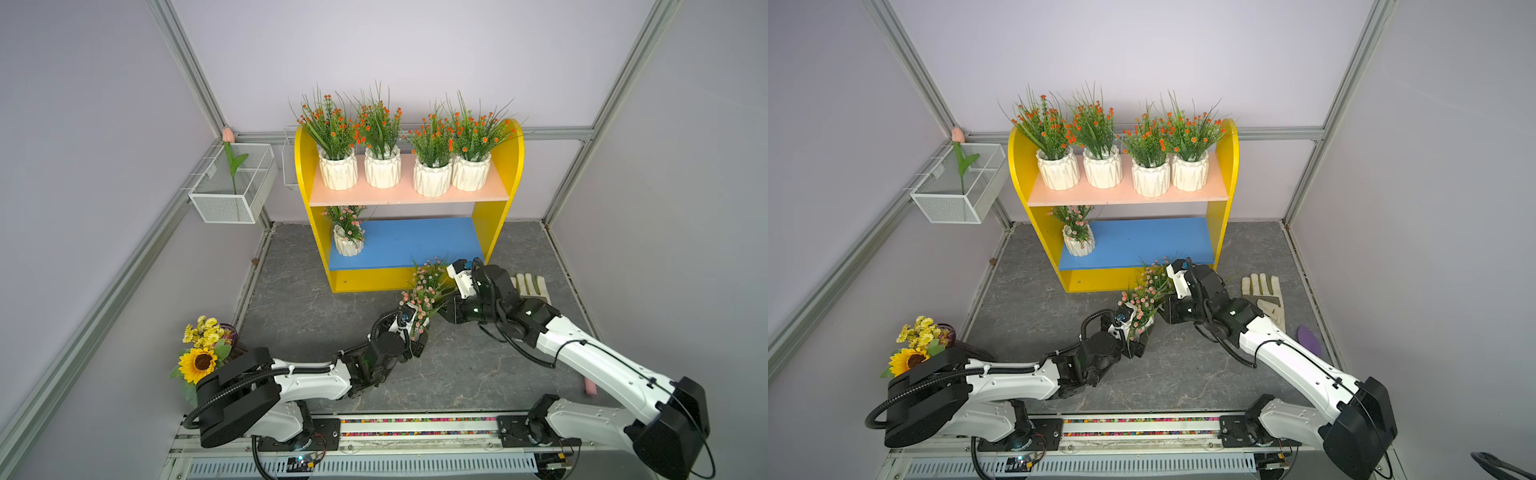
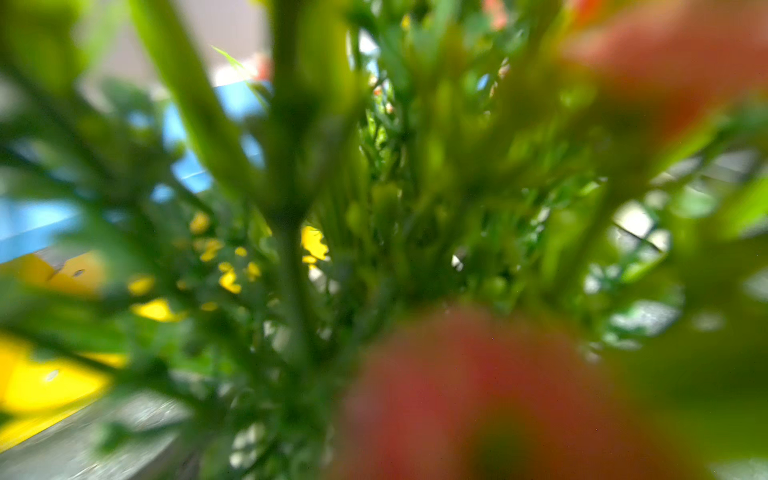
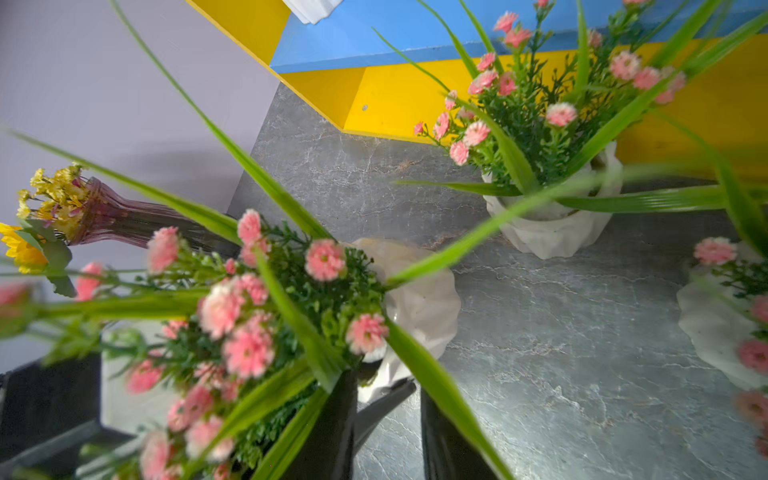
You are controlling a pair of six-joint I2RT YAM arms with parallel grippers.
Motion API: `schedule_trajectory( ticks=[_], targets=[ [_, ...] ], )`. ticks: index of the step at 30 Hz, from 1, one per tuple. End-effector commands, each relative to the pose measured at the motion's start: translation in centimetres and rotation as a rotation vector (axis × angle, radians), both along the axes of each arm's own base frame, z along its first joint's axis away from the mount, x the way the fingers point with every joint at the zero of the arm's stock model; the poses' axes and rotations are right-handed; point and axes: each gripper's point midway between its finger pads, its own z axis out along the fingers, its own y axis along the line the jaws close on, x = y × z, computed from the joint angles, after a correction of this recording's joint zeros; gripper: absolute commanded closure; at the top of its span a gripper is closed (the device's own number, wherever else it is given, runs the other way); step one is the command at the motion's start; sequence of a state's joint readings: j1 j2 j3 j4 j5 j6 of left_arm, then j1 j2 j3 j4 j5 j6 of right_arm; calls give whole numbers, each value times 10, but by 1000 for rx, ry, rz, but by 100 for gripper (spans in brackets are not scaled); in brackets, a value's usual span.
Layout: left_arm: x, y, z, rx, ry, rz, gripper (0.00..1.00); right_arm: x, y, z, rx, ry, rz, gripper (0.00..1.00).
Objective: Place the baby's breath potted plants on the rack by color
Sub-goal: Pick up the baby's breath potted plant from the center of the board, then place the baby's breath potted plant on the rack.
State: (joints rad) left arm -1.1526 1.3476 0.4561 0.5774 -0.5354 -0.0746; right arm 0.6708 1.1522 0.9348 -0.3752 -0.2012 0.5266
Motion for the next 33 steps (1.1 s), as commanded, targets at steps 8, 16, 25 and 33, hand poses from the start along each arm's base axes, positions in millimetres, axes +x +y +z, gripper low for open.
schedule_trajectory(
  ticks=[8, 16, 25, 33],
  targets=[
    [35, 49, 83, -147, -16, 134, 52, -12, -49, -6, -45, -26, -107, 63],
    [57, 53, 117, -131, -43, 165, 52, -20, -58, -15, -45, -15, -123, 62],
    [110, 37, 141, -142, -62, 214, 52, -25, -59, -19, -31, -10, -120, 62],
    [163, 31, 163, -153, -65, 260, 52, -30, -62, -26, -25, 1, -123, 62]
  ],
)
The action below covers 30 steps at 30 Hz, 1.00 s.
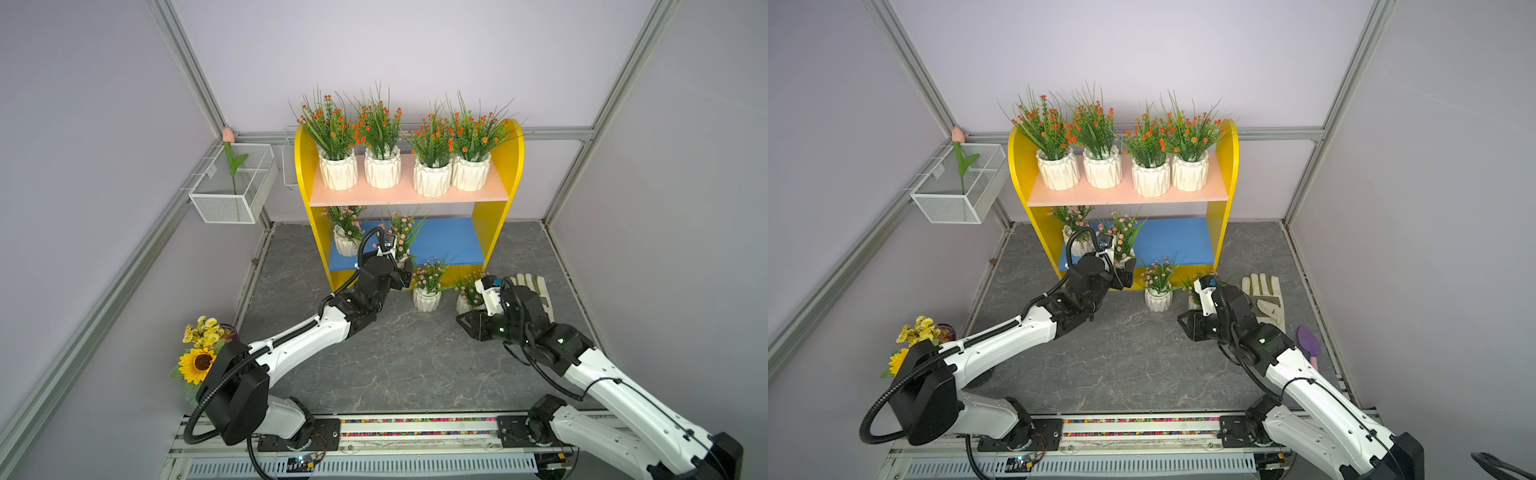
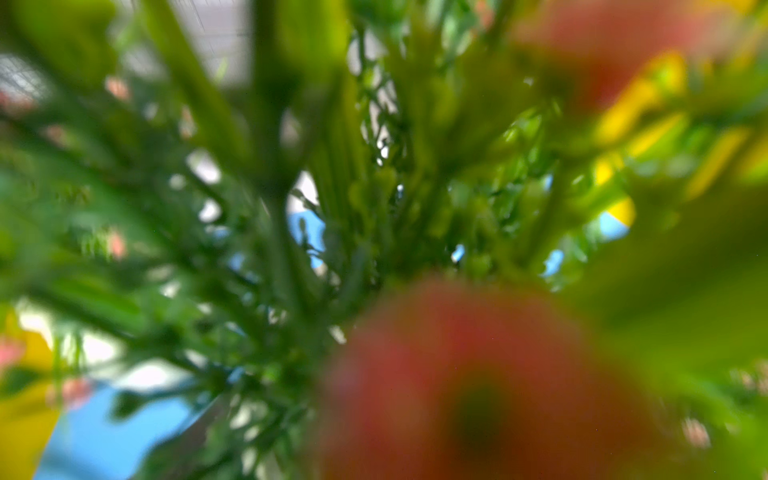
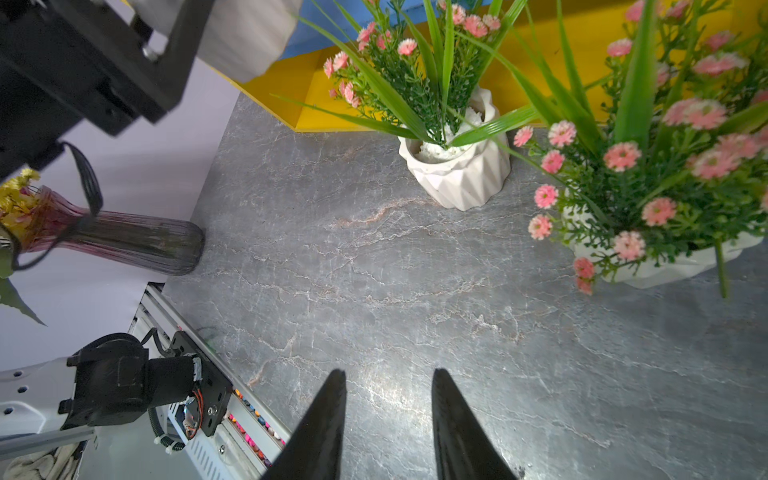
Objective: Place the baby's breath potted plants on the rack by color
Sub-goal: Place the baby's breath potted plant on the rack.
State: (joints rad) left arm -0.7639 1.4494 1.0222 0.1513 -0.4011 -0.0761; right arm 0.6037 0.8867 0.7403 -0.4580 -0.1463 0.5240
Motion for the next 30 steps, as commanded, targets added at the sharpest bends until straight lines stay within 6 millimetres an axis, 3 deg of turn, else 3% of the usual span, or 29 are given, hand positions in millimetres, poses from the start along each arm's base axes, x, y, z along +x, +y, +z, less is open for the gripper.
schedule_trajectory(
  ticks=[1, 11, 19, 30],
  targets=[
    [24, -6, 46, -86, -80, 13, 52, -3, -3, -4, 12, 12, -15, 62],
    [76, -17, 17, -67, -51, 90, 52, -6, -5, -7, 8, 16, -11, 62],
    [96, -13, 6, -55, -59, 170, 52, -11, -9, -5, 11, 8, -16, 62],
    [116, 11, -5, -67, -15, 306, 52, -14, -12, -5, 8, 3, -18, 62]
  ],
)
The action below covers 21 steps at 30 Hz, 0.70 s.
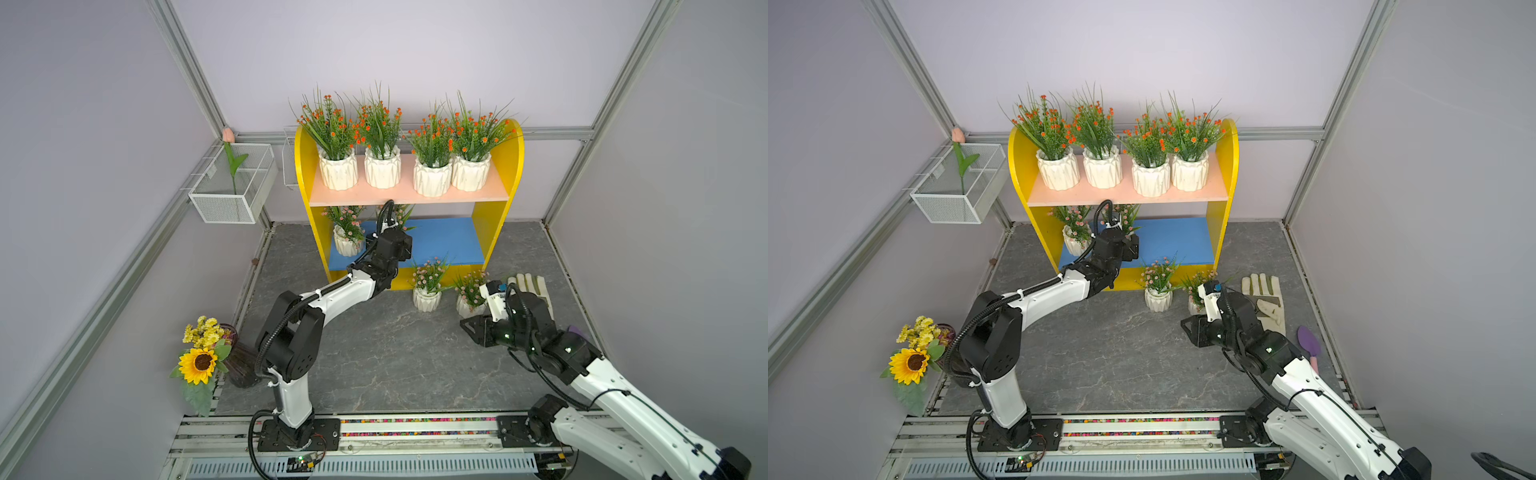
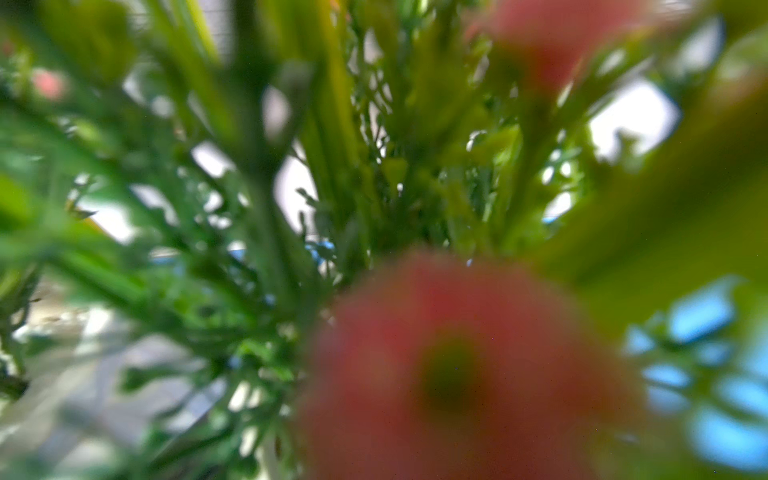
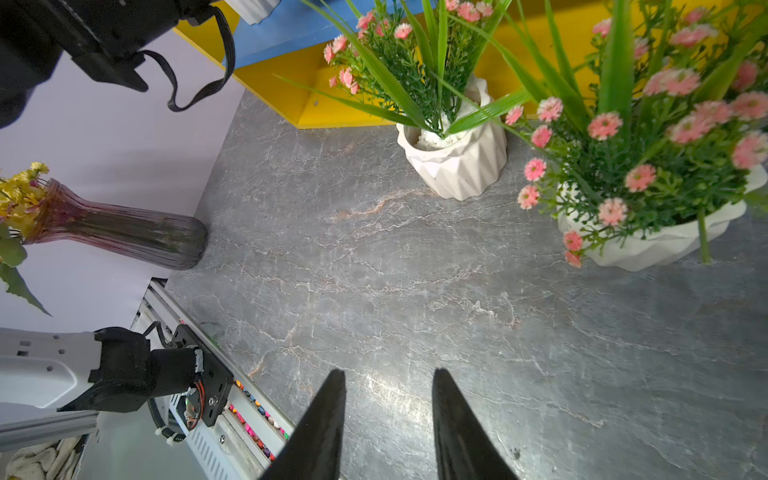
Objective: Place the baby's breath potted plants on the rack by color
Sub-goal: Place the baby's breath potted plant on the rack.
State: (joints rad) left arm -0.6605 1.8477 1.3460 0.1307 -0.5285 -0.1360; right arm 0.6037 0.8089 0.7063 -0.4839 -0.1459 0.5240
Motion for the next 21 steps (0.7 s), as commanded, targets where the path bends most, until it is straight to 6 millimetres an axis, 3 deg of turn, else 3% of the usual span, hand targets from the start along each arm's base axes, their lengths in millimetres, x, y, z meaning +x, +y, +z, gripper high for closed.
schedule_trajectory(
  ticks=[1, 14, 21],
  targets=[
    [13, 6, 39, -92, -82, 72, 52, -3, -4, -6, -5, 18, -17, 62],
    [18, 12, 22, -89, -32, 133, 39, -1, -5, -4, -10, 10, -21, 58],
    [19, 14, 16, -87, -15, 153, 21, -1, -6, -7, -18, 16, -26, 55]
  ],
)
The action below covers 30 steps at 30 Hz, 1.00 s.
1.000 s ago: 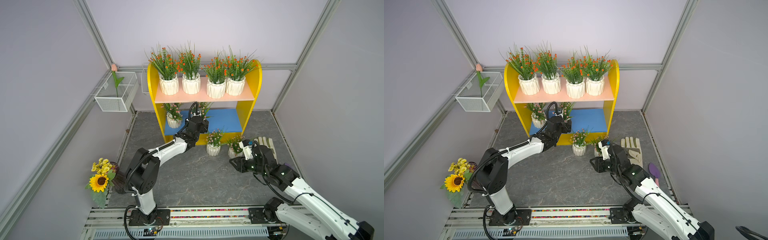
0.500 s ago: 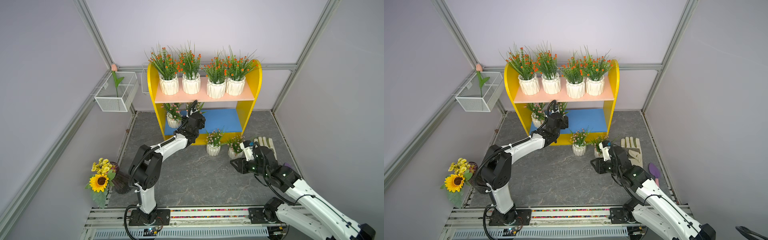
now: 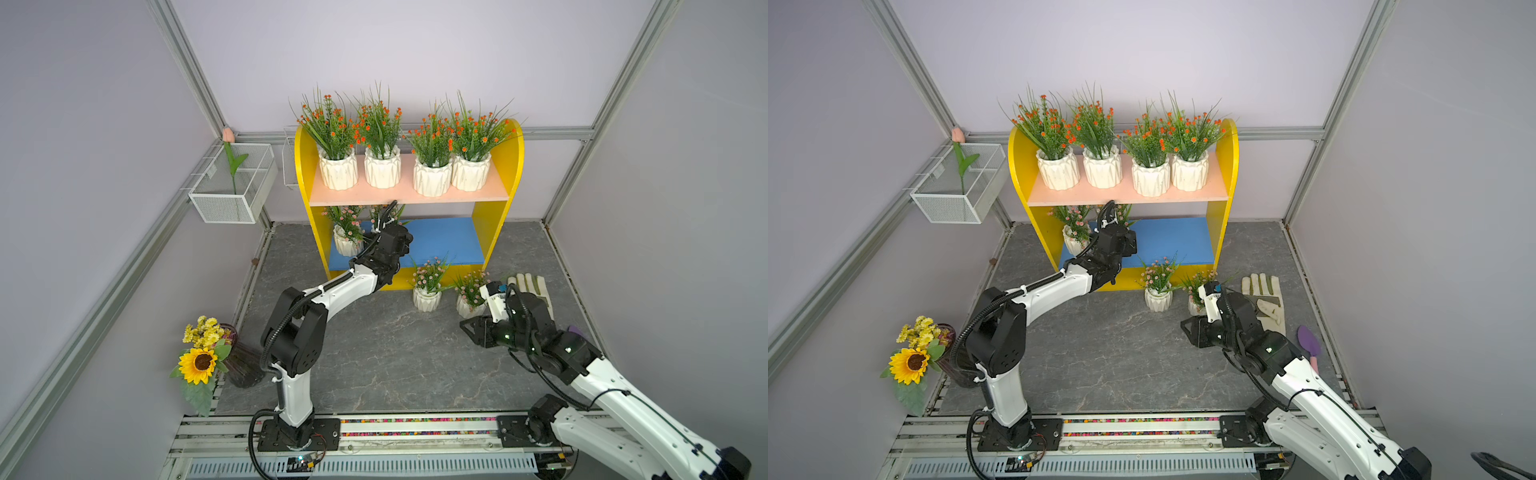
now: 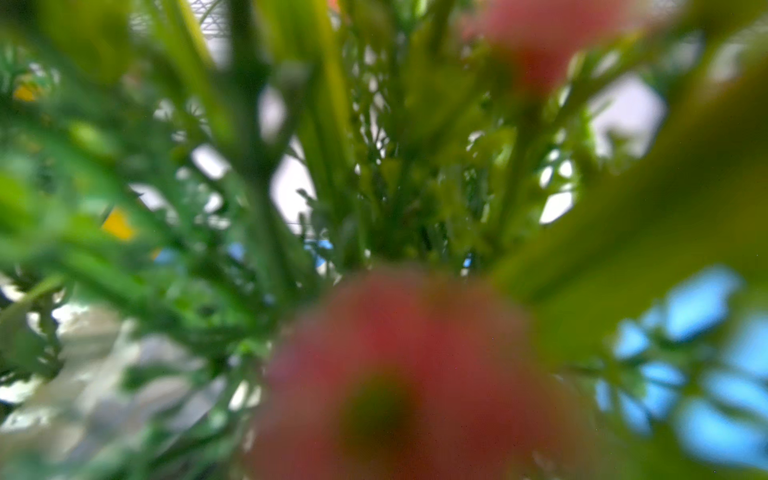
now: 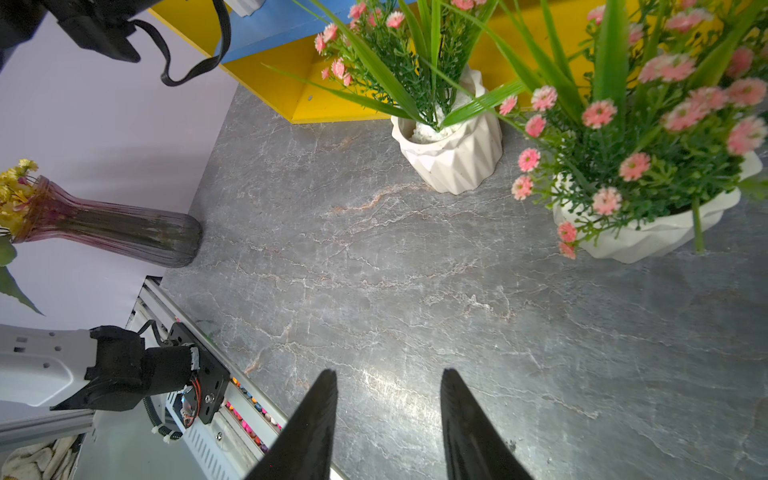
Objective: Place the baby's breath potted plants on the rack by color
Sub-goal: Place the baby's breath potted plant on the rack.
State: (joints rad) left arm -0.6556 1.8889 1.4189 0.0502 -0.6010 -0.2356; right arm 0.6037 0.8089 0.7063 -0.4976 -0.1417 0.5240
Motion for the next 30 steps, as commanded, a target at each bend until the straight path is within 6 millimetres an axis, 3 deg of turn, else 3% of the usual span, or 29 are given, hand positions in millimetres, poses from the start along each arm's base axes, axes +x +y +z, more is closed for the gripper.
schedule_trajectory(
  ticks=[1, 8, 19, 30],
  targets=[
    [9, 5, 18, -40, -41, 54, 18, 0, -5, -4, -7, 4, -23, 55],
    [10, 9, 12, -29, -23, 85, 0, 2, -5, -6, -13, 5, -25, 50],
    [3, 13, 8, -46, -9, 84, 0, 3, -1, -10, -7, 10, -17, 44],
    [-17, 19, 12, -94, 3, 41, 0, 16, 23, -30, -6, 34, 24, 45]
  ],
)
